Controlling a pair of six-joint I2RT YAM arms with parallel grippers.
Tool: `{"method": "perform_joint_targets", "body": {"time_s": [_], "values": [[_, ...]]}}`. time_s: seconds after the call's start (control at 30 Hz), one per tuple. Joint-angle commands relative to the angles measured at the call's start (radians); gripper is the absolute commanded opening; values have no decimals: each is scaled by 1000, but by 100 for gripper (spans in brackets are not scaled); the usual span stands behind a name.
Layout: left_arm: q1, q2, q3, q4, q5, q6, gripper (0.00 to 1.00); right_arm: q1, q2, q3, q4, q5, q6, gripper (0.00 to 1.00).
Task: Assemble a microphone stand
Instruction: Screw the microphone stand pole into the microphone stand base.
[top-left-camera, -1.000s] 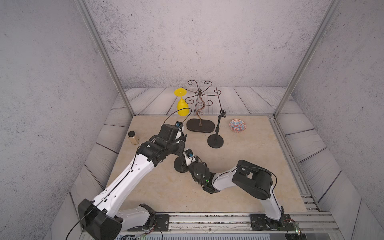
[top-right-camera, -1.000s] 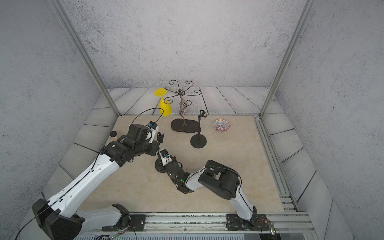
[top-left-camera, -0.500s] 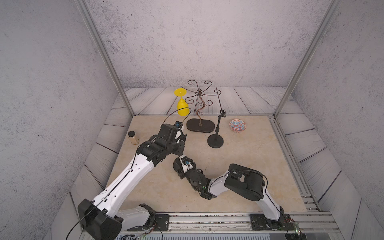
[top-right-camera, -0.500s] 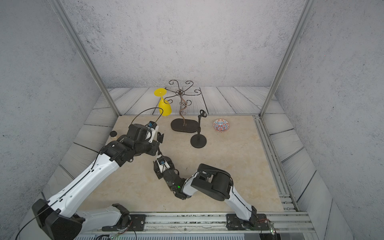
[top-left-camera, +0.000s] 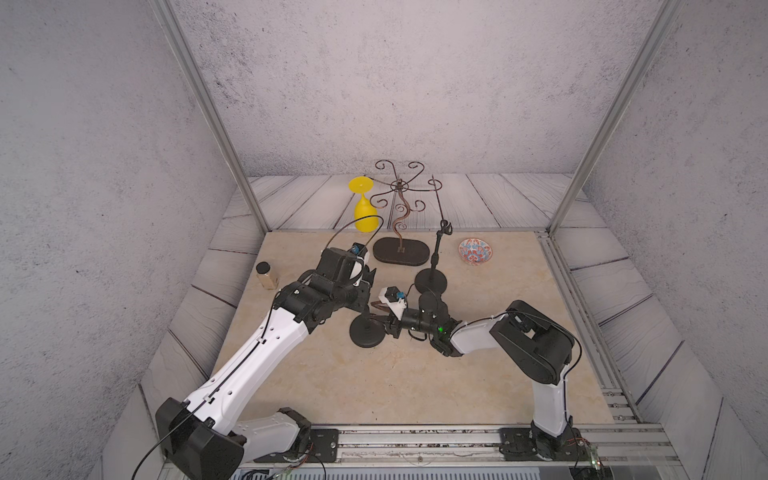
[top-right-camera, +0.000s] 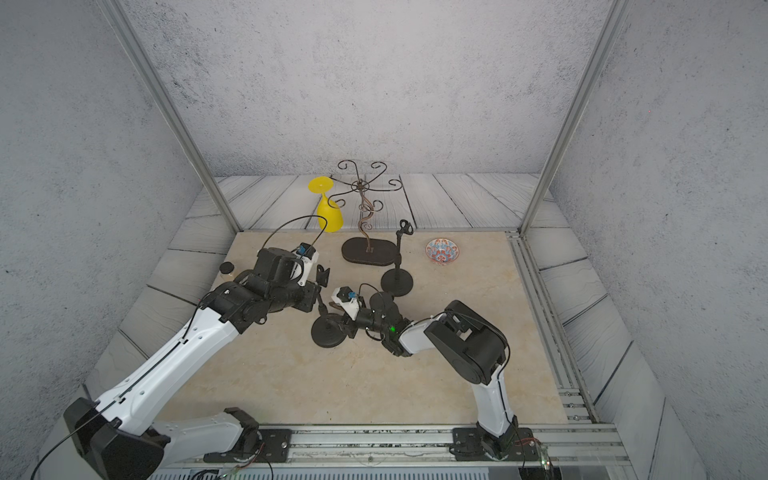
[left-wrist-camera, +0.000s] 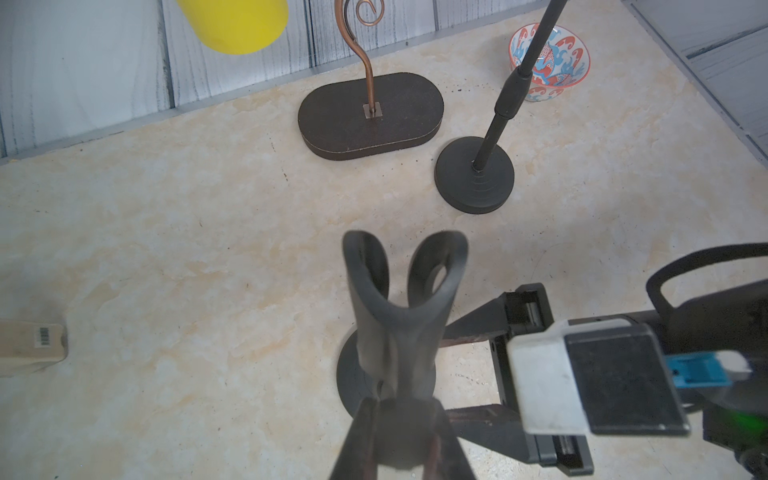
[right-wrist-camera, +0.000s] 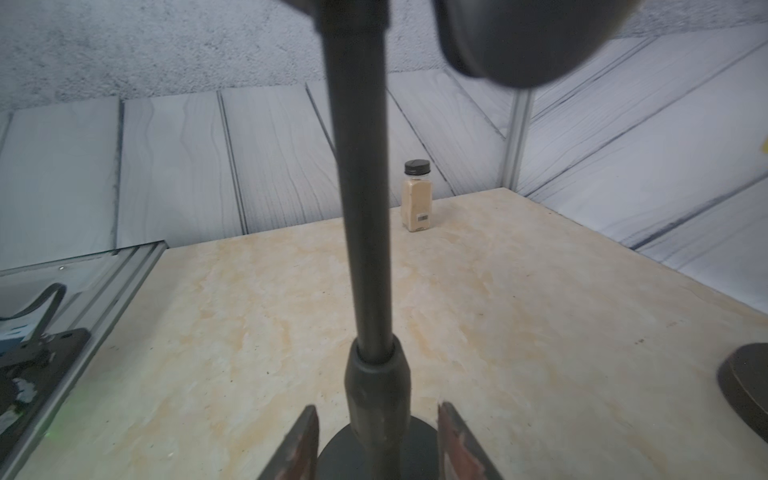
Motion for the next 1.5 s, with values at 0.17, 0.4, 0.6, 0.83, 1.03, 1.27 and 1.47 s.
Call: {"method": "perform_joint_targets", "body": {"time_s": [0.17, 0.4, 0.6, 0.83, 1.03, 1.27, 1.47], "values": [[-1, -3, 10, 8, 24, 5, 1, -20, 44, 116, -132, -122, -52, 32], [0, 1, 6, 9, 24, 4, 1, -12, 79, 96, -82, 1, -27, 7], [2, 1, 7, 10, 28, 7, 1, 13, 103, 42, 6, 91, 13, 14], [3, 1, 4, 10, 32, 5, 1, 12, 88, 64, -10, 21, 16, 37], [5, -4, 4, 9, 32, 4, 1, 6, 84, 97, -29, 7, 6, 38], [6, -5, 2, 9, 30, 6, 1, -1, 79, 141, -98, -34, -14, 37], [6, -4, 3, 10, 33, 4, 1, 3, 88, 129, -105, 49, -9, 14]]}}
